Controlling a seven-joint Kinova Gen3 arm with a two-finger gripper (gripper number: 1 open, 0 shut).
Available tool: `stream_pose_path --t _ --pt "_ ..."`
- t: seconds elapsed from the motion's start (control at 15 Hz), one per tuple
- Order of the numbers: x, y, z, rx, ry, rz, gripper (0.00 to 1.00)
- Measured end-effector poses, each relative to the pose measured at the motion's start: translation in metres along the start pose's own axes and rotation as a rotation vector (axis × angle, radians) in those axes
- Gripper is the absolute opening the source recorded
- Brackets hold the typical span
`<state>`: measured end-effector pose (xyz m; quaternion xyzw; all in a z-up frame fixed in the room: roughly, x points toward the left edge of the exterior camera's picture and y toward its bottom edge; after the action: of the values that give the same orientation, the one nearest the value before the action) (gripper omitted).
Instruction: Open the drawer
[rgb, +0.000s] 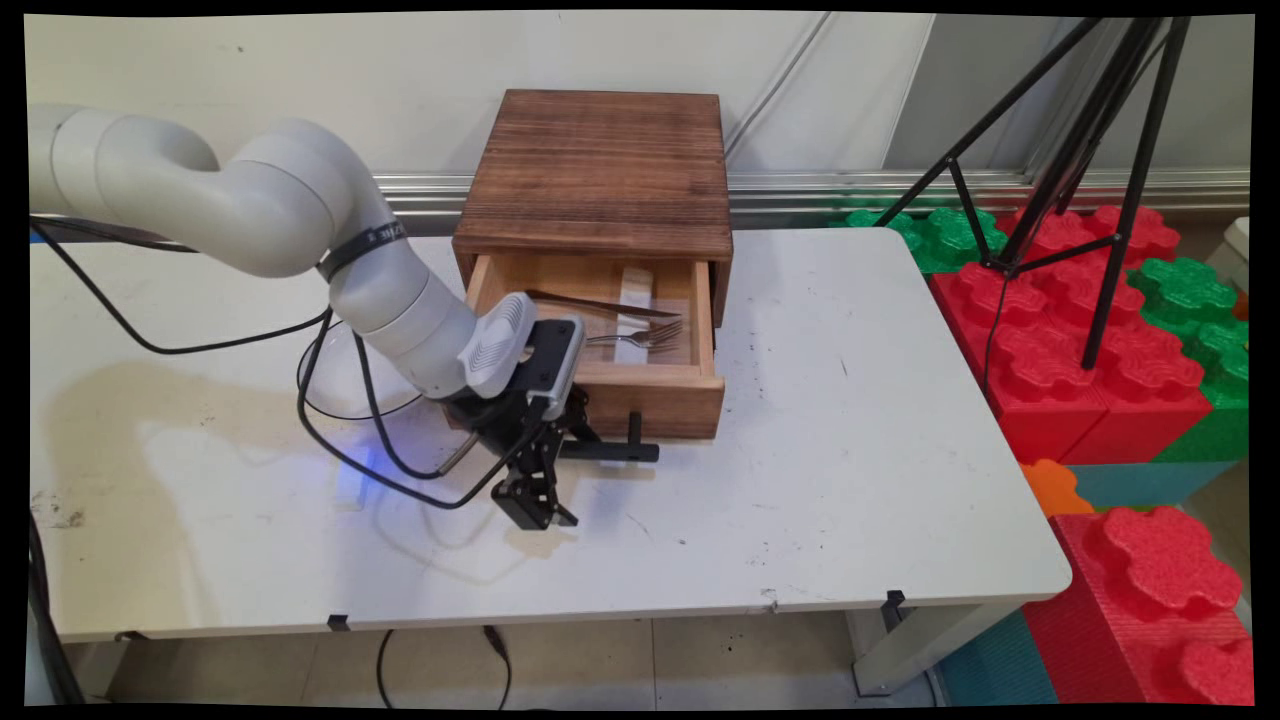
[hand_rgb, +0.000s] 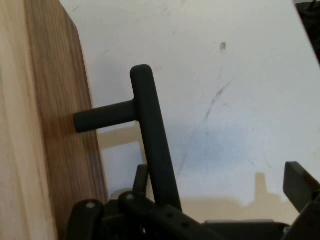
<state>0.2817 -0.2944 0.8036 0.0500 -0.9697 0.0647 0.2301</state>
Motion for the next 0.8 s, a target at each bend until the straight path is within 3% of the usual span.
stream_pose_path --t 0.8 --pt "0.007 0.037 -0.005 -0.029 0.021 0.026 1.00"
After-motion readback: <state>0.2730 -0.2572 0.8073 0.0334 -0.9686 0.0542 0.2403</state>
